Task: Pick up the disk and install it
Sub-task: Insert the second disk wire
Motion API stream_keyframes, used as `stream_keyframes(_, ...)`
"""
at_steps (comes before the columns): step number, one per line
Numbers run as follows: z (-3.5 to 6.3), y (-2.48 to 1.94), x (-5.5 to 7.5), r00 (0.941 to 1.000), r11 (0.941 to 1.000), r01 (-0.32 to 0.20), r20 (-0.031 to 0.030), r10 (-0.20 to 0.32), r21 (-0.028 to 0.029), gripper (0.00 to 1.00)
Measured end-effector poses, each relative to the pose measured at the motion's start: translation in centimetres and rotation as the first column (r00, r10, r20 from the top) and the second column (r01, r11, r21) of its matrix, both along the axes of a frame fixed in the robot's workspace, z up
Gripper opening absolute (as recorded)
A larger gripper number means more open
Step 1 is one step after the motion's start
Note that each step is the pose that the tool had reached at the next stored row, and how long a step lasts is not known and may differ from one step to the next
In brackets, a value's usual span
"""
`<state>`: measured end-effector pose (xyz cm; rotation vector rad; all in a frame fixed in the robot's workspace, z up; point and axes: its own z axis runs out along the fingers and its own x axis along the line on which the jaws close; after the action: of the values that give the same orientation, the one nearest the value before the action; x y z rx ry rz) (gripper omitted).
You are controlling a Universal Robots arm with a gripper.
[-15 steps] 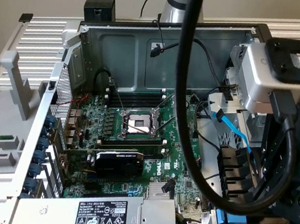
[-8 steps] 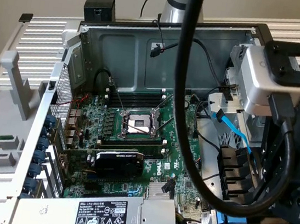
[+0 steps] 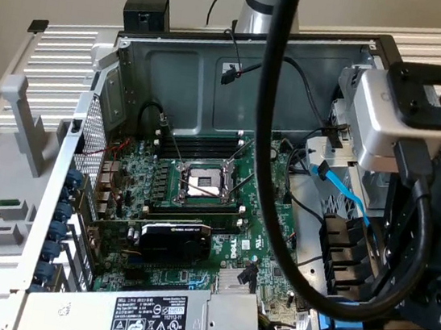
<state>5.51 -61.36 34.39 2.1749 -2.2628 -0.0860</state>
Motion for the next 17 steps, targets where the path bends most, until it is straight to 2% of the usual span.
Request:
stream_keyframes(8, -0.09, 0.0, -0.14, 1.0, 1.0, 0.001, 0.0002, -0.001, 0.0, 0.16)
stream_keyframes(15, -0.11, 0.09, -0.14, 1.0, 1.0, 0.001, 0.0035, -0.001, 0.0002, 0.16)
stream_keyframes(17, -0.1, 0.09, -0.15, 1.0, 1.0, 0.001, 0.0062, -0.001, -0.0001, 0.16)
